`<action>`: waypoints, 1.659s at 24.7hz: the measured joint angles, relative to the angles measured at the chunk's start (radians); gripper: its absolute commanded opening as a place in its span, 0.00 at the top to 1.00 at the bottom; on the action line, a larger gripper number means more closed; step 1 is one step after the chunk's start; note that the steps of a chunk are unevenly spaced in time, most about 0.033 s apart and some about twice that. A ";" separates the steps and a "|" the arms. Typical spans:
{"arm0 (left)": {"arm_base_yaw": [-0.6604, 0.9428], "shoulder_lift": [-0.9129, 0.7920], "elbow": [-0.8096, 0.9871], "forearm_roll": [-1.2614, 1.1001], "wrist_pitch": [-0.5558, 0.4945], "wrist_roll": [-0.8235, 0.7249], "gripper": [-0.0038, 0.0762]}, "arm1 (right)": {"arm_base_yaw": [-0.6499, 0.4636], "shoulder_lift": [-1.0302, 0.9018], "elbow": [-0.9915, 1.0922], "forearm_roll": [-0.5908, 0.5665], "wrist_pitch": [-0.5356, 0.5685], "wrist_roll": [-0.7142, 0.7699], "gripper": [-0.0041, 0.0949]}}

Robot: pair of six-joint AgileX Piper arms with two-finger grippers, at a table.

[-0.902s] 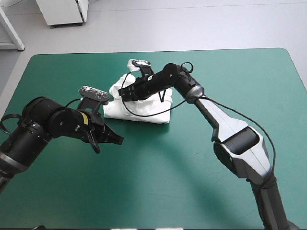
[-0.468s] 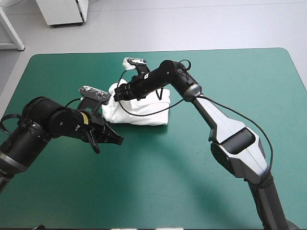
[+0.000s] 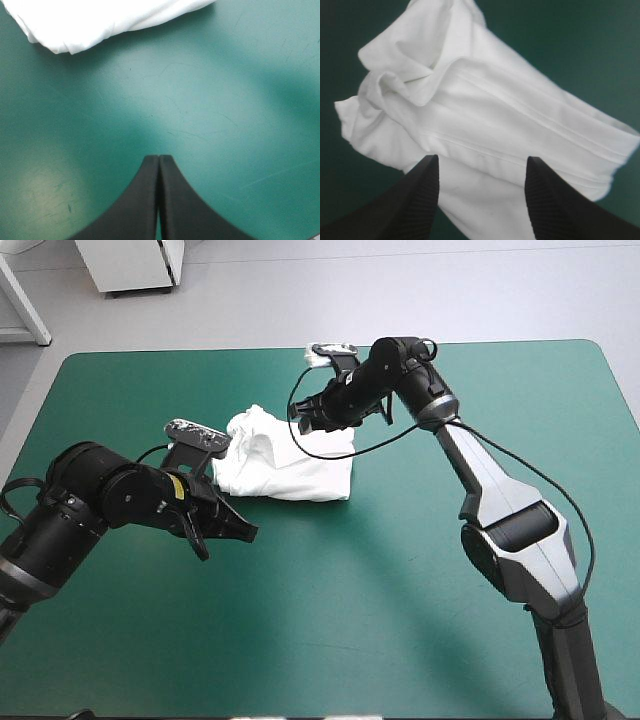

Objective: Fold the cloth

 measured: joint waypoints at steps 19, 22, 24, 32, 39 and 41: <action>0.000 0.000 0.000 0.001 -0.001 -0.014 0.98 | -0.061 0.008 0.347 0.039 -0.068 -0.062 0.46; 0.000 0.000 0.000 0.001 -0.001 -0.015 0.98 | -0.061 0.027 0.347 0.072 -0.082 -0.064 0.57; 0.000 0.000 0.000 0.001 -0.001 -0.015 0.98 | -0.061 0.027 0.347 0.075 -0.086 -0.065 0.70; 0.000 0.000 0.000 0.001 -0.001 -0.015 0.98 | -0.061 0.027 0.344 0.008 -0.062 -0.064 0.98; 0.000 0.000 0.000 0.000 -0.001 -0.015 0.98 | -0.070 0.020 0.339 -0.085 -0.038 -0.031 0.98; 0.000 0.000 0.000 0.000 -0.001 -0.015 0.98 | -0.085 0.012 0.347 -0.109 -0.035 -0.027 0.98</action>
